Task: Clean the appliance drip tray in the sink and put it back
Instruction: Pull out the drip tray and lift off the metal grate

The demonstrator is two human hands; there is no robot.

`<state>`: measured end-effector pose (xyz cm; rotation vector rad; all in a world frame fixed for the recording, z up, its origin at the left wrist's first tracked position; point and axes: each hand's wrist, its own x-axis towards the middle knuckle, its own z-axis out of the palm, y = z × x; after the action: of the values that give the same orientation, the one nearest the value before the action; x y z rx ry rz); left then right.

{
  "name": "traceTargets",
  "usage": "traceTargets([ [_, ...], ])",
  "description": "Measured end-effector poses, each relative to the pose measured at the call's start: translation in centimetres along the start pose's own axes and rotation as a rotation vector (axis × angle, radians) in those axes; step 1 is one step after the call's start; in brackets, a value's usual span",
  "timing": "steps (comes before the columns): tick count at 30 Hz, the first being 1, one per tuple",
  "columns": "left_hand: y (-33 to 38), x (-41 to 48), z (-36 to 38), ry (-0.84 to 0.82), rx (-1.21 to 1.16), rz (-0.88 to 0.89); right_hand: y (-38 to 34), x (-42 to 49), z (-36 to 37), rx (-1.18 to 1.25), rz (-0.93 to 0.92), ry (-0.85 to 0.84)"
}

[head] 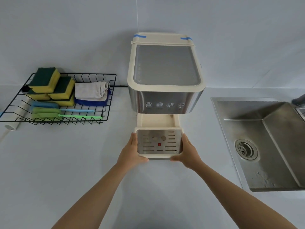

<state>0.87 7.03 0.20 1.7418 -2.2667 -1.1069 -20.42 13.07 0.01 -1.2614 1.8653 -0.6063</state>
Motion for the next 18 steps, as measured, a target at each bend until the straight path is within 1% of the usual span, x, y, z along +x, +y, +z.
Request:
traceTargets([
  [9,-0.1,-2.8,1.5,-0.018,-0.014,0.0,0.8,-3.8,0.4,0.021,0.019,0.007],
  [18,1.0,-4.5,2.8,-0.03,-0.001,0.082,1.9,-7.2,-0.6,0.037,0.059,0.06],
])
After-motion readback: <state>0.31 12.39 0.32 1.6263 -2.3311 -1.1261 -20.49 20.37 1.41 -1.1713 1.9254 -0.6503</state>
